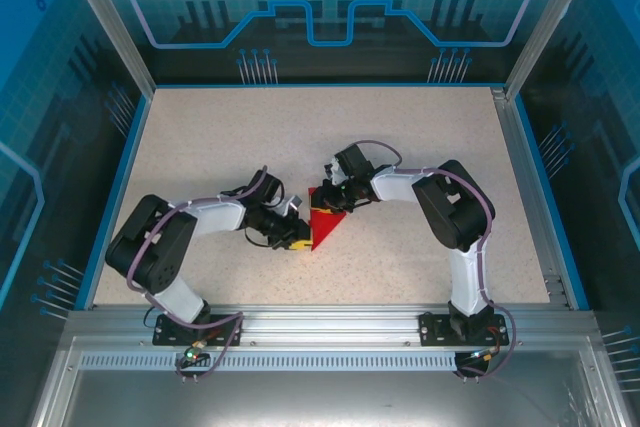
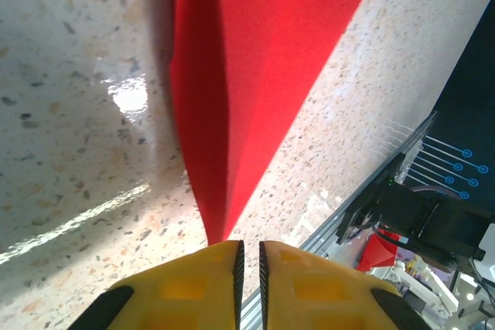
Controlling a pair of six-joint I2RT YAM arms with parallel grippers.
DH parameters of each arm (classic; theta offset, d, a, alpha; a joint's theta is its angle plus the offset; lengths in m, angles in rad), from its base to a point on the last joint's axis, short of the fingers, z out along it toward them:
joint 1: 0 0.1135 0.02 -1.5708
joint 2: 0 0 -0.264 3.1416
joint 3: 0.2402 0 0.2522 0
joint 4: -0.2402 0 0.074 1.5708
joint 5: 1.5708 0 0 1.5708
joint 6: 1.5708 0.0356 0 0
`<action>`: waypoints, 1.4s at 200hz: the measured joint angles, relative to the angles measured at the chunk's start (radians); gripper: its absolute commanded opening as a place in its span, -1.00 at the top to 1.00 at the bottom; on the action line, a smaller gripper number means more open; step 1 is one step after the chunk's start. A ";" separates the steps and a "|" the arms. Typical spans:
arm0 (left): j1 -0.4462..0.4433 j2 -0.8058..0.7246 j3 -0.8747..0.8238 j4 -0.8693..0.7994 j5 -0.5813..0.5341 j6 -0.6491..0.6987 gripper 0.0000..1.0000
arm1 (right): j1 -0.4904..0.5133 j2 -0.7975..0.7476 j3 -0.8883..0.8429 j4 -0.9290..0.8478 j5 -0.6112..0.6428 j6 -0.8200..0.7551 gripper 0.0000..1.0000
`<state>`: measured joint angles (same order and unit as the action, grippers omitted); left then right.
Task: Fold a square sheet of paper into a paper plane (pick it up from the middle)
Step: Fourth fold the wing at the center of the table.
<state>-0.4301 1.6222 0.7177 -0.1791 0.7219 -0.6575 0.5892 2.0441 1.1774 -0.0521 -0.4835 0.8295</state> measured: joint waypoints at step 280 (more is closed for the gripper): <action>-0.024 0.147 -0.006 0.239 0.008 -0.070 0.63 | 0.000 0.000 -0.002 0.000 0.001 0.000 0.56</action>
<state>-0.4545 1.7695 0.7116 0.0597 0.7303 -0.7273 0.5892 2.0445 1.1759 -0.0517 -0.4828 0.8295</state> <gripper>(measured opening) 0.183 0.222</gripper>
